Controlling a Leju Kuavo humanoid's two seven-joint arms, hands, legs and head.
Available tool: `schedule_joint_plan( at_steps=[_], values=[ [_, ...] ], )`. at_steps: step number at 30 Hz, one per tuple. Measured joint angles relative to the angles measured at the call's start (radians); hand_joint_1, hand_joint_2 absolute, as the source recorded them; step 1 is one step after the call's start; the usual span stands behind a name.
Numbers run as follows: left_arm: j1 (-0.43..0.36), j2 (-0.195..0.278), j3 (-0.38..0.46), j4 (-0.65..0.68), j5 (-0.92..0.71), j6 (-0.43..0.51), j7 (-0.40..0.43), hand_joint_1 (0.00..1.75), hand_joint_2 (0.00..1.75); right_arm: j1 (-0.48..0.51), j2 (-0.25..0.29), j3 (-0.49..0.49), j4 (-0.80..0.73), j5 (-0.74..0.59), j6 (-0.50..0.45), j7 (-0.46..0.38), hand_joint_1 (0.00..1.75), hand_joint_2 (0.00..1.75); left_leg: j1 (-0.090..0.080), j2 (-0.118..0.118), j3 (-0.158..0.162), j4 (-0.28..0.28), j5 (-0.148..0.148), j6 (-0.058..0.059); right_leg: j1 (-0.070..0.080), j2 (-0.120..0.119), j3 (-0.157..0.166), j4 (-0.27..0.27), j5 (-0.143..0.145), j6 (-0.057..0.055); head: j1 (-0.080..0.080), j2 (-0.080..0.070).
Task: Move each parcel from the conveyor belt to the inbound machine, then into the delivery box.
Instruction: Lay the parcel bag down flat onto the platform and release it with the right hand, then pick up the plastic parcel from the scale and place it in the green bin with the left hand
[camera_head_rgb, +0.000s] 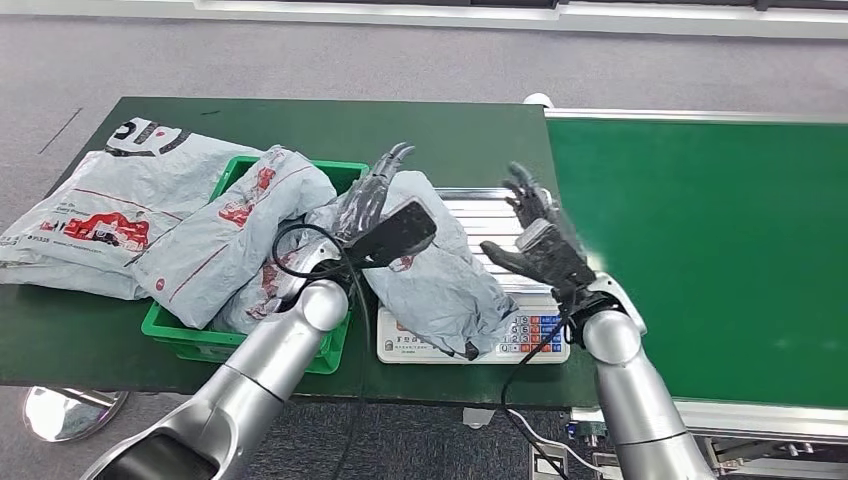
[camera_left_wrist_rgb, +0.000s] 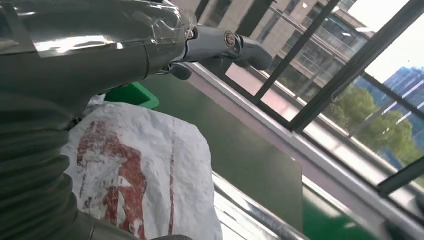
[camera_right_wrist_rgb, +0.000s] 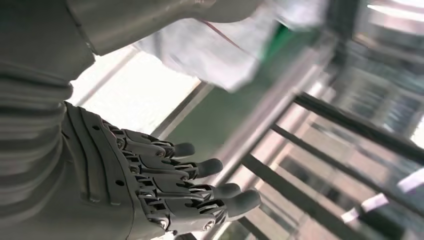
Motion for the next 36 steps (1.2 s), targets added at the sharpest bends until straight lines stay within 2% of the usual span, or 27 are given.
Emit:
schedule_joint_plan(
  at_steps=[5,10,14,18,22,23,26,27,29,36],
  values=[
    [-0.043,-0.024,-0.044,0.087,-0.065,-0.034,0.016,0.0,1.75,-0.008,-0.002,-0.088,-0.013,-0.161,0.012,-0.054,0.0,1.75,0.0,0.0,0.0,0.0,-0.001,0.001,0.0,0.001,0.0,0.0,0.0,0.0,0.0,0.0],
    [-0.053,-0.031,-0.111,0.158,-0.163,-0.064,0.037,0.0,1.75,-0.028,-0.025,-0.164,0.052,-0.347,0.088,-0.111,0.0,1.75,0.0,0.0,0.0,0.0,-0.001,0.001,0.0,0.0,0.0,0.0,0.0,0.0,0.0,0.0],
    [-0.053,-0.03,-0.153,0.195,-0.218,-0.081,0.057,0.0,1.75,-0.046,-0.036,-0.202,0.103,-0.386,0.096,-0.123,0.0,1.75,0.0,0.001,0.0,0.0,-0.001,0.001,0.0,0.001,0.0,0.0,0.0,0.0,0.0,0.0],
    [-0.045,-0.023,-0.222,0.24,-0.321,-0.14,0.108,0.0,1.75,-0.075,-0.046,-0.247,0.166,-0.43,0.093,-0.132,0.0,1.75,0.0,0.0,0.0,0.0,-0.001,0.001,0.0,0.0,0.0,0.0,0.0,0.0,0.0,0.0],
    [-0.047,-0.008,-0.298,0.274,-0.401,-0.204,0.129,0.0,1.75,-0.113,-0.07,-0.296,0.247,-0.501,0.146,-0.137,0.0,1.75,0.0,-0.001,0.002,0.0,-0.002,0.002,0.0,-0.001,0.004,0.0,-0.001,0.001,0.0,0.0],
    [-0.049,-0.004,-0.316,0.28,-0.416,-0.215,0.131,0.35,1.75,-0.12,-0.075,-0.305,0.266,-0.514,0.157,-0.139,0.0,1.75,0.0,-0.001,0.004,0.0,-0.003,0.002,0.0,-0.001,0.006,-0.001,-0.001,0.001,0.0,0.0],
    [-0.048,0.005,-0.36,0.295,-0.445,-0.235,0.129,1.65,1.75,-0.132,-0.089,-0.322,0.307,-0.546,0.187,-0.141,0.0,1.75,0.0,0.0,0.011,-0.001,-0.006,0.002,0.0,-0.001,0.013,-0.001,-0.003,0.002,0.0,0.0],
    [-0.045,0.009,-0.371,0.297,-0.449,-0.236,0.125,1.75,1.75,-0.131,-0.093,-0.325,0.315,-0.557,0.198,-0.141,0.0,1.75,0.0,0.0,0.013,-0.001,-0.006,0.003,0.0,-0.001,0.015,-0.002,-0.004,0.002,0.0,0.0],
    [-0.037,0.019,-0.382,0.298,-0.444,-0.218,0.113,1.75,1.75,-0.123,-0.102,-0.33,0.321,-0.58,0.216,-0.137,0.0,1.75,0.0,0.0,0.018,-0.001,-0.007,0.003,0.0,-0.001,0.019,-0.002,-0.006,0.002,0.0,0.0],
    [-0.009,0.039,-0.359,0.259,-0.345,-0.045,0.107,1.75,1.75,-0.022,-0.118,-0.337,0.244,-0.629,0.222,-0.087,0.0,1.75,0.0,0.0,0.021,-0.001,-0.005,0.001,0.0,-0.001,0.021,-0.002,-0.003,0.0,0.0,0.0]
  ],
)
